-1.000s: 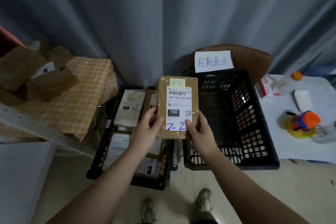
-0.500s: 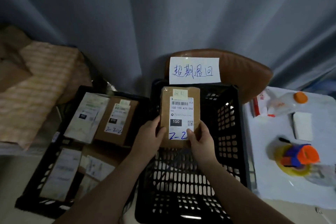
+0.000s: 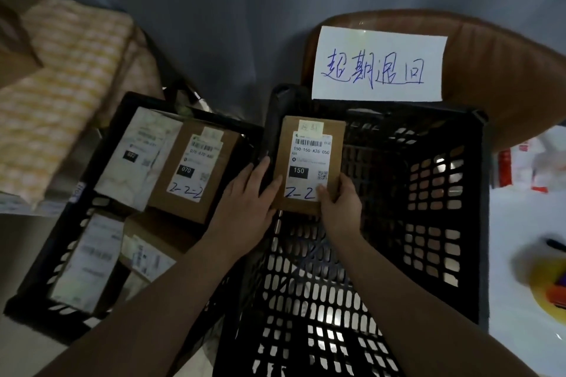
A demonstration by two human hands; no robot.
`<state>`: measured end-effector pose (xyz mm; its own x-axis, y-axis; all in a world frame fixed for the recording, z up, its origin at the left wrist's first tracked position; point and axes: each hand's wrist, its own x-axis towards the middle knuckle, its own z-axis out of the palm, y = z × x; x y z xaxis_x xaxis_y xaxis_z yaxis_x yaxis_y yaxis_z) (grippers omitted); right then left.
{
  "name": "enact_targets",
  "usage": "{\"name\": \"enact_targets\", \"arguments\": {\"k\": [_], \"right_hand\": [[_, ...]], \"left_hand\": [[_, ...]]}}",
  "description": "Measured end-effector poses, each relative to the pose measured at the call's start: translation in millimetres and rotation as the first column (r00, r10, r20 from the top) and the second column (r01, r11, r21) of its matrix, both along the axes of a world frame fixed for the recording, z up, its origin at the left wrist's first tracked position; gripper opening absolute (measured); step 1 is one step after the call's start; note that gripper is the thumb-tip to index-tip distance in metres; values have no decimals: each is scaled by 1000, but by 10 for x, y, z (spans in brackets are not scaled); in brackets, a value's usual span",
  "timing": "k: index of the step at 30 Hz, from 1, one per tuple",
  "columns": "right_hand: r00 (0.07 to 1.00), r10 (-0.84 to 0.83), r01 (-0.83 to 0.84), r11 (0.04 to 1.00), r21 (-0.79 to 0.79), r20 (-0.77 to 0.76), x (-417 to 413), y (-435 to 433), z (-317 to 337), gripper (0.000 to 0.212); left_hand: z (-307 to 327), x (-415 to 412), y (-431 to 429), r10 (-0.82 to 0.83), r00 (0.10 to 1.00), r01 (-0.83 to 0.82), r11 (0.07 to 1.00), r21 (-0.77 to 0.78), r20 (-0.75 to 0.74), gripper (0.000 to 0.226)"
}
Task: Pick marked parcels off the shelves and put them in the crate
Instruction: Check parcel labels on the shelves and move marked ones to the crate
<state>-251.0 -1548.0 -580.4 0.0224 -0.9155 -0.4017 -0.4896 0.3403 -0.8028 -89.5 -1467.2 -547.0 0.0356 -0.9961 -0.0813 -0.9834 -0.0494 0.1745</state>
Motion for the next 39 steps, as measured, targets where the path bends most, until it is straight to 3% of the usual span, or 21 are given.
{"name": "enact_targets", "arguments": {"k": [7,11,15,19,22,25,35,39], "right_hand": [[990,76,-80,996,-29,-119,17,-38,-365,46],[961,188,-206,976,-73,-205,-35,-33,-335,66],[787,372,-455,889,-56,-492,-87,-133,-278,56],[601,461,-570,820,55,-652,-131,-165,-194,59],[539,521,-600,789,134,-662,-167,-159,-80,65],[508,547,-653,748,116,-665,-188,-175,119,66],[429,540,-828,556,-76,-724,-19,-41,1236,52],[491,530,-856,442,-268,-692,204,254,1821,39]], "left_hand": [[-112,-42,57,13,1000,-13,1000,5,17,53],[-122,-96,118,18,1000,-19,999,40,15,52],[-103,-119,129,29,1000,-29,999,38,12,52],[-64,-93,151,7,999,-9,999,34,33,53],[37,-101,184,8,999,-9,999,32,41,53],[207,-108,180,17,998,-17,1000,-2,56,52],[1131,20,379,69,988,-59,995,-77,136,50],[1688,202,785,141,979,-113,975,-189,144,37]]}}
